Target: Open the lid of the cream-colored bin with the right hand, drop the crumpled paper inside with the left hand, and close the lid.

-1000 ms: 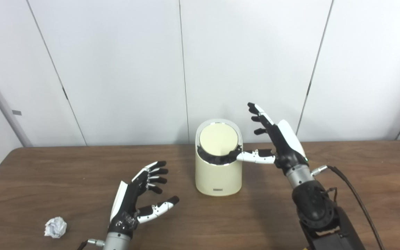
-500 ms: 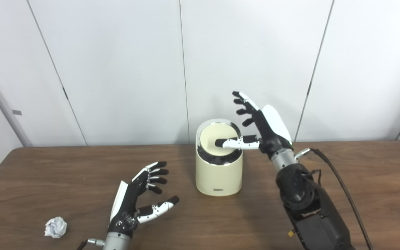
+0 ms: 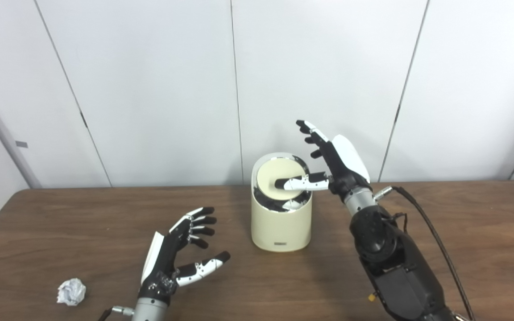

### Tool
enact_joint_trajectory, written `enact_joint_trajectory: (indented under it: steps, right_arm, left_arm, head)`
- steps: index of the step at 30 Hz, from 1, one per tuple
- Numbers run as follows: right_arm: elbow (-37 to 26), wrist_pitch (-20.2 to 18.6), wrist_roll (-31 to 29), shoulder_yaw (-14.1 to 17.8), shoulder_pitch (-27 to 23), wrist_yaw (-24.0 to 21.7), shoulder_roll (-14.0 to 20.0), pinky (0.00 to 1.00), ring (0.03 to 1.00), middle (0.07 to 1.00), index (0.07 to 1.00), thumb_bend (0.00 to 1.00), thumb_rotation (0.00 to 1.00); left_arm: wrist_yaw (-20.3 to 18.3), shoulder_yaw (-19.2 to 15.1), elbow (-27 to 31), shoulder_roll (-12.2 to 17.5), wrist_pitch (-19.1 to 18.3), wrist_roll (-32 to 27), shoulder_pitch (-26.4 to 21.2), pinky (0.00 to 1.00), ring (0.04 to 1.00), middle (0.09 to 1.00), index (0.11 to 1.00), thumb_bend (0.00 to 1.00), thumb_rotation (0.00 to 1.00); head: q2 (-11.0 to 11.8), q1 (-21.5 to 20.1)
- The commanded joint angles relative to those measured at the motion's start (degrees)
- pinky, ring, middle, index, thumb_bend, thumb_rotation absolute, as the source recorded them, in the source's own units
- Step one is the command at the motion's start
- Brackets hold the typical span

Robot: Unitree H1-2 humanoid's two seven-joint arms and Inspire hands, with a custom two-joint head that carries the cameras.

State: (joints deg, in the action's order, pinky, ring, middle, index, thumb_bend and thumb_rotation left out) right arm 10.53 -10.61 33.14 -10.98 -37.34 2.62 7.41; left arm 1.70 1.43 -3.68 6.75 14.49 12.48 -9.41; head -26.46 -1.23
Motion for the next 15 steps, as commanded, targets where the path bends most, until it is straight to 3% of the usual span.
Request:
enact_joint_trajectory:
  steps: [1, 15]
  right_arm:
    - [-0.82, 1.47, 0.26, -0.02, -3.35, 1.35, -0.08, 0.69, 0.84, 0.892, 0.91, 0.79, 0.3]
    - [1.0, 2.22, 5.24, -3.79, -2.67, 2.34, 2.59, 0.65, 0.81, 0.866, 0.884, 0.89, 0.11]
  left_arm:
    - [0.17, -0.28, 2.27, 0.32, 1.26, -0.61, -1.38, 0.55, 0.671, 0.746, 0.806, 0.69, 0.07]
    - [0.02, -0.11, 3.85, 0.03, 0.36, -0.35, -0.77, 0.54, 0.664, 0.745, 0.807, 0.69, 0.07]
  head:
    - [-0.15, -0.1]
    - [-1.16, -0.07]
